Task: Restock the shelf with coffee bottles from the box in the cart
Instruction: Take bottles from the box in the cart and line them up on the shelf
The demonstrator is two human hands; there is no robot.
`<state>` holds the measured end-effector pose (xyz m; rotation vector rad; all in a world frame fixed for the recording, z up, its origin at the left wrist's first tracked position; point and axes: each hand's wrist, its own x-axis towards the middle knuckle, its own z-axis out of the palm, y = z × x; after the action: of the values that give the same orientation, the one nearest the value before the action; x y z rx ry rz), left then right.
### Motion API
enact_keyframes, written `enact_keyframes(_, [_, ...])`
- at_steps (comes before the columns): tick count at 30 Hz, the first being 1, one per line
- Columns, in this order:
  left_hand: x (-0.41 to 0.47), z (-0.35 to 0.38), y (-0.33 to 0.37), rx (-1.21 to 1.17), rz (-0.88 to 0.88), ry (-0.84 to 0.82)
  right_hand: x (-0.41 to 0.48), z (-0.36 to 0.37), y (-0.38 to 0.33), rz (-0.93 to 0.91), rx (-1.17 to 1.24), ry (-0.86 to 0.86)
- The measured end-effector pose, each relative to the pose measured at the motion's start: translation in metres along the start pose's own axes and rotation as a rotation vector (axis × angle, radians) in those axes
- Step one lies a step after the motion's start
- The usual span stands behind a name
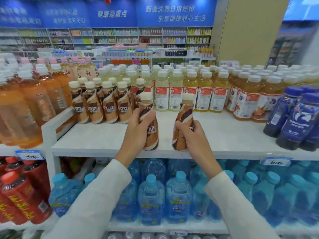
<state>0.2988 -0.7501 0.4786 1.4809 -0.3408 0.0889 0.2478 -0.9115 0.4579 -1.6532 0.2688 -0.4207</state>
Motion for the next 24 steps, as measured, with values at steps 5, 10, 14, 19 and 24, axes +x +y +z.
enact_keyframes(5, [0.022, 0.003, -0.012, 0.081, 0.036, -0.004, 0.025, 0.008, 0.003, -0.077, -0.06, 0.035])
enact_keyframes(10, [0.028, 0.001, -0.024, 0.096, 0.039, -0.037, 0.035, 0.012, 0.011, -0.109, -0.098, 0.028])
enact_keyframes(14, [0.033, -0.007, -0.034, 0.144, 0.017, -0.093, 0.037, 0.01, 0.014, -0.095, -0.126, -0.024])
enact_keyframes(19, [0.023, -0.021, -0.044, 0.303, -0.025, -0.033, 0.036, -0.009, 0.027, -0.064, -0.139, -0.08])
enact_keyframes(24, [0.02, -0.028, -0.049, 0.393, -0.045, -0.026, 0.038, -0.018, 0.03, -0.08, -0.063, -0.094])
